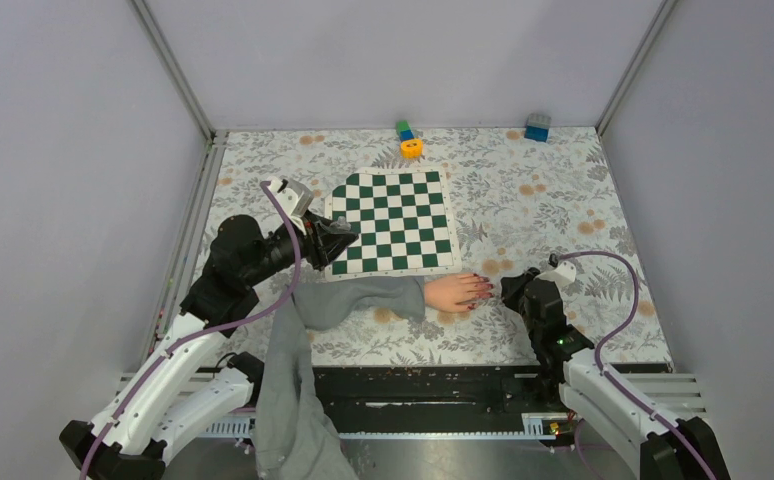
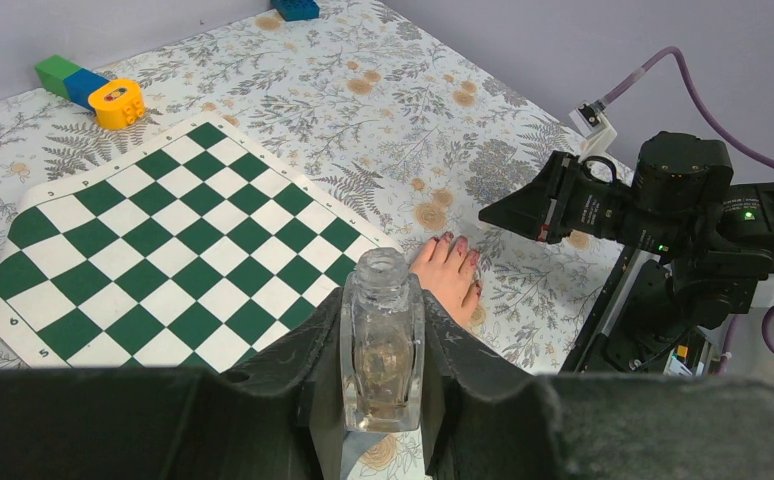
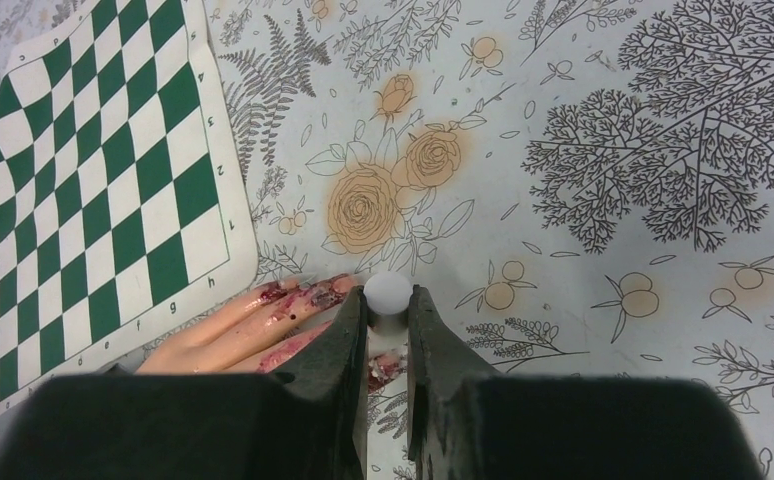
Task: Paint the nails
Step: Paint the nail polish on the nail.
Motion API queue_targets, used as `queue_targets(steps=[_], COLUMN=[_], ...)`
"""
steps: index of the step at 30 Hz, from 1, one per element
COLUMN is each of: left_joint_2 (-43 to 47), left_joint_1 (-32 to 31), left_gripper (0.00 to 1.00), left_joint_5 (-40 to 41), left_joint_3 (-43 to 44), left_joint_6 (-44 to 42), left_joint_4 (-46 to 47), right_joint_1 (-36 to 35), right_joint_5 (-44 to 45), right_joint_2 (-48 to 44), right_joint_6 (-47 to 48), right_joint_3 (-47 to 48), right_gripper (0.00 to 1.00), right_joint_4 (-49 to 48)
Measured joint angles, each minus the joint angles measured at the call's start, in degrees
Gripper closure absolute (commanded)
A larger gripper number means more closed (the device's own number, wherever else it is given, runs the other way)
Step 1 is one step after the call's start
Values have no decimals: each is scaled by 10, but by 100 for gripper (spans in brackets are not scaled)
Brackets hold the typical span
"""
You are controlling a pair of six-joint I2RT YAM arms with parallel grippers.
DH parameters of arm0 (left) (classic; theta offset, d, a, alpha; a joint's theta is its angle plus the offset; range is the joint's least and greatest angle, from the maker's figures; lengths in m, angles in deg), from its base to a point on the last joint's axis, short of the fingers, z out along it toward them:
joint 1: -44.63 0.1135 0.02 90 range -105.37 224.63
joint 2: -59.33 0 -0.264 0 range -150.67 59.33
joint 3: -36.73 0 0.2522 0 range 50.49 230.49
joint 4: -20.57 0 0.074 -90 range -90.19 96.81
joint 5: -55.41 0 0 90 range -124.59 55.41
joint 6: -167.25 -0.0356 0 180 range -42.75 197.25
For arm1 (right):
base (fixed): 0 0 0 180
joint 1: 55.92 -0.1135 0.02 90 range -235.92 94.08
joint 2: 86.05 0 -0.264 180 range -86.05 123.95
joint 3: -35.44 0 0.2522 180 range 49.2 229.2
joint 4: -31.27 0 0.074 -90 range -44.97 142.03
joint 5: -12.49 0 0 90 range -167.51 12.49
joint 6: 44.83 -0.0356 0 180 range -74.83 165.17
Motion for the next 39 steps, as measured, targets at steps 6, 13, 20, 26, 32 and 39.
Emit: queue_targets(steps=[6, 13, 20, 26, 32, 39], left_joint_2=[0, 0, 0, 0, 0, 0], left_joint_1=[0, 0, 0, 0, 0, 0], left_gripper=[100, 100, 100, 100, 100, 100], left_joint_5=[0, 0, 0, 0, 0, 0], left_joint_3=[0, 0, 0, 0, 0, 0], left_joint_6=[0, 0, 0, 0, 0, 0], left_joint_4=[0, 0, 0, 0, 0, 0], right_joint_1=[0, 0, 0, 0, 0, 0], right_joint_5=[2, 5, 5, 6, 10, 17], right_joint_2=[0, 3, 0, -2, -3, -8], right_joint_6=[-5, -6, -9, -11, -14, -17], right_joint_3=[0, 1, 1, 1, 2, 3], right_gripper=[100, 100, 100, 100, 100, 100], right_joint_4=[14, 19, 19, 26, 32, 45])
